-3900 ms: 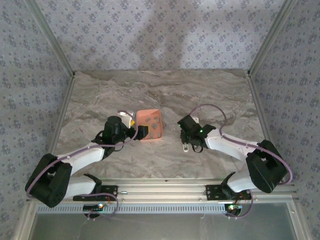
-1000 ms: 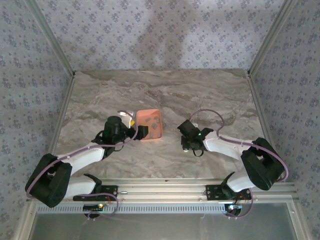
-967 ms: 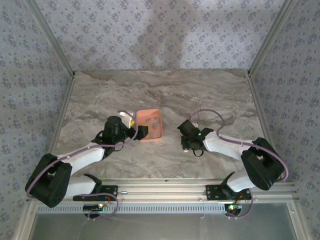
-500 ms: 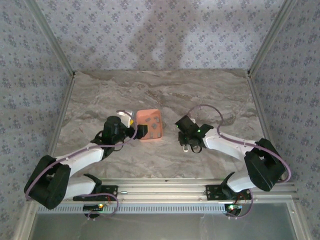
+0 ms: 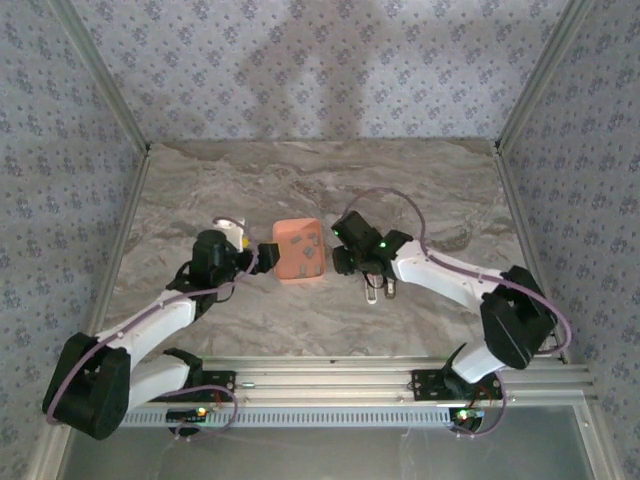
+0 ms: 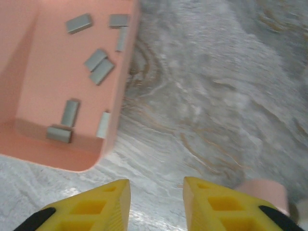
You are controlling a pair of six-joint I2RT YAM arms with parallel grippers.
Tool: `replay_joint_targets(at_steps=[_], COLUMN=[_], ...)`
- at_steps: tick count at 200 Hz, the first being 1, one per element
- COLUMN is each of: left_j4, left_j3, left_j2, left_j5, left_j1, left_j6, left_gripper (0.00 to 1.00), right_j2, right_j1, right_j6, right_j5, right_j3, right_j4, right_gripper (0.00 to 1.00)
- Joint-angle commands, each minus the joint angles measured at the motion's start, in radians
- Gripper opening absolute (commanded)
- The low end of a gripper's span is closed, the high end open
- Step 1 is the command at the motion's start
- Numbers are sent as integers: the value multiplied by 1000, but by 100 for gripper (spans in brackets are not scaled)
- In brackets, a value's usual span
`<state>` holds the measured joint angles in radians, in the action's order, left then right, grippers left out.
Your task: Load the staples into the stapler
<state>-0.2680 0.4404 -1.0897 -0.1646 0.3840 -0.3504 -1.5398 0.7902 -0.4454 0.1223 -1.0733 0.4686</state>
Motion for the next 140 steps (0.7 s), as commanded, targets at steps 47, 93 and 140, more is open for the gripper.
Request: replay_joint_targets(at_steps=[47, 93, 140], left_j4=[113, 139, 144], left_j3=[-37, -69, -80], left_j2=[111, 164, 172], left_j5=[-24, -59, -74], left_j1=[-151, -226, -256], left_j6=[-89, -115, -119], left_gripper=[94, 94, 94], right_j2=[-333, -498, -630], right_j1=[-6, -14, -11], right_j6=[481, 590, 647], right_j5=[-208, -213, -200], right_j3=[-435, -639, -796], right_j4=[259, 391, 500], right_gripper=[41, 44, 44])
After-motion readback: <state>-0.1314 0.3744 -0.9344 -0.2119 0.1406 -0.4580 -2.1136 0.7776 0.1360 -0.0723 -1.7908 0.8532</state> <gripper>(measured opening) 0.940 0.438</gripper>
